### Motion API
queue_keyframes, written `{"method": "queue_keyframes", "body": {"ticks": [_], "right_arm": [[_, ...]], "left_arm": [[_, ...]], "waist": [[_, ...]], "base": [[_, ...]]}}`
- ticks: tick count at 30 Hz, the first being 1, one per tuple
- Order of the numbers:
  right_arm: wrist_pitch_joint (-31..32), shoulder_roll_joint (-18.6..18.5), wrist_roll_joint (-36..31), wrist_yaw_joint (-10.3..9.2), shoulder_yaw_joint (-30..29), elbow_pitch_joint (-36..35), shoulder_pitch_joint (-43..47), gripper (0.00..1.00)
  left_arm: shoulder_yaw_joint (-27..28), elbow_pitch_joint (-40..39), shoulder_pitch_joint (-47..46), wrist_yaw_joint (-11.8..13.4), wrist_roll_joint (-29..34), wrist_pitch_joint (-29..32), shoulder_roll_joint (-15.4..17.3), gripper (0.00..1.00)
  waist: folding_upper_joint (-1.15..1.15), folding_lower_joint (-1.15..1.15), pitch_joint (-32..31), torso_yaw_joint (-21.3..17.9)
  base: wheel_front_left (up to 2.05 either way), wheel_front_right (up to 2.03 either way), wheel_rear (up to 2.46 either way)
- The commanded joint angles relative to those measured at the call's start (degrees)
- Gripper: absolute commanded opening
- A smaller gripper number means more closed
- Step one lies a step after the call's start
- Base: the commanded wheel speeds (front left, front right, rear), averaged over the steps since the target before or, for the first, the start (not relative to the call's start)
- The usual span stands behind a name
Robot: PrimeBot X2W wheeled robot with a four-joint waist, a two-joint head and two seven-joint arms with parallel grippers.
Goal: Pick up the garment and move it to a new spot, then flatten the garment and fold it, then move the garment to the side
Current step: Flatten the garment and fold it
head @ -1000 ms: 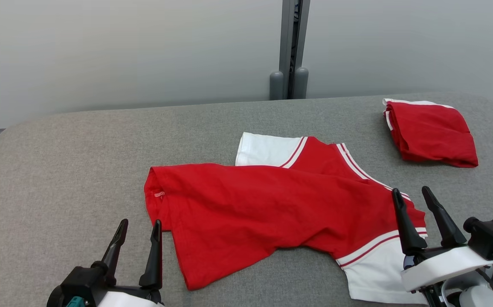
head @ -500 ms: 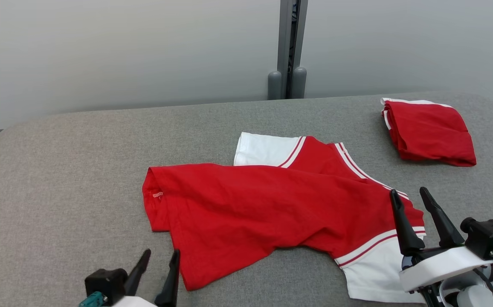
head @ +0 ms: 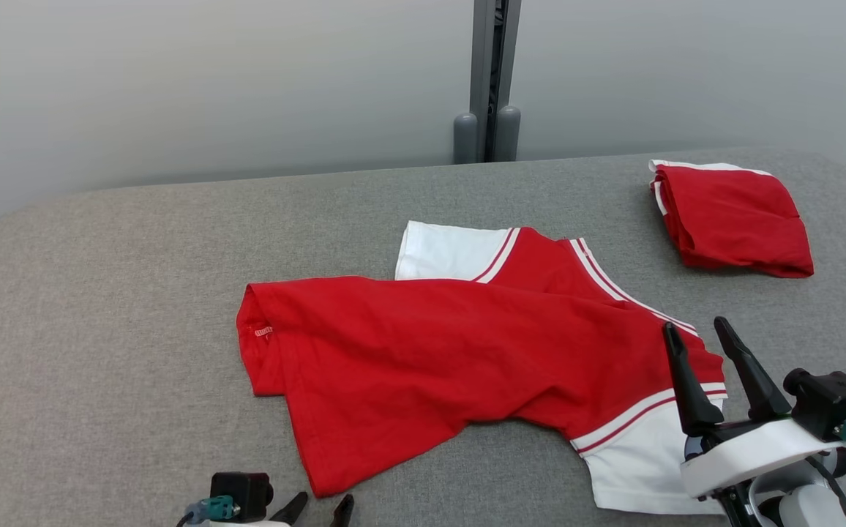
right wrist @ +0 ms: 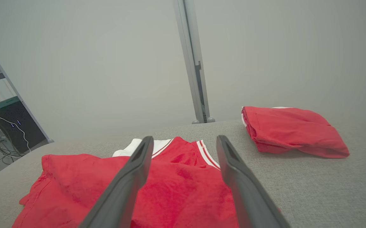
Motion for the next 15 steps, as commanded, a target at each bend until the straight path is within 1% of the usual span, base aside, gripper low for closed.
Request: {"method": "queue_keyframes", "body": {"ticks": [1,8,9,10,11,12,13,15], "right_arm": [[-0.1,-0.4,0.0,0.0,0.0,0.0,-0.6,1.0],[-0.2,-0.4,0.3,0.0,-0.1,0.4,-0.9,1.0],[-0.3,-0.4,0.3,0.0,-0.1,0.4,-0.9,1.0],[-0.3,-0.4,0.3,0.0,-0.2,0.5,-0.8,1.0],[-0.3,-0.4,0.3,0.0,-0.2,0.6,-0.8,1.0],[-0.4,-0.3,0.3,0.0,-0.3,0.6,-0.7,1.0],[-0.4,-0.3,0.3,0.0,-0.3,0.7,-0.7,1.0],[-0.5,-0.2,0.3,0.0,-0.4,0.9,-0.7,1.0]], "left_arm": [[0.0,0.7,-1.3,0.2,0.2,-0.2,0.0,1.0],[-0.6,3.3,-3.5,-0.4,-0.3,-0.9,-0.6,1.0],[-0.6,3.4,-3.7,-0.3,-0.2,-1.0,-0.6,0.9],[-0.5,3.4,-3.7,-0.1,-0.1,-1.2,-0.5,0.71],[-0.5,3.4,-3.6,0.0,-0.1,-1.5,-0.4,0.45],[-0.5,3.4,-3.8,0.1,0.0,-1.6,-0.3,0.15],[-0.3,3.2,-4.0,0.2,0.1,-1.8,-0.1,0.0],[-0.4,3.1,-4.1,0.2,-0.1,-1.7,0.0,0.0]], "waist": [[0.0,0.0,0.2,-0.3],[0.0,0.0,0.8,-1.4],[0.0,0.0,0.9,-1.5],[0.0,0.0,1.0,-1.6],[0.0,0.0,1.0,-1.7],[0.0,0.0,1.1,-1.7],[0.0,0.0,1.1,-1.7],[0.0,0.0,1.0,-1.6]], "base": [[0.0,0.0,0.0],[0.0,0.0,0.0],[0.0,0.0,0.0],[0.0,0.0,0.0],[0.0,0.0,0.0],[0.0,0.0,0.0],[0.0,0.0,0.0],[0.0,0.0,0.0]]}}
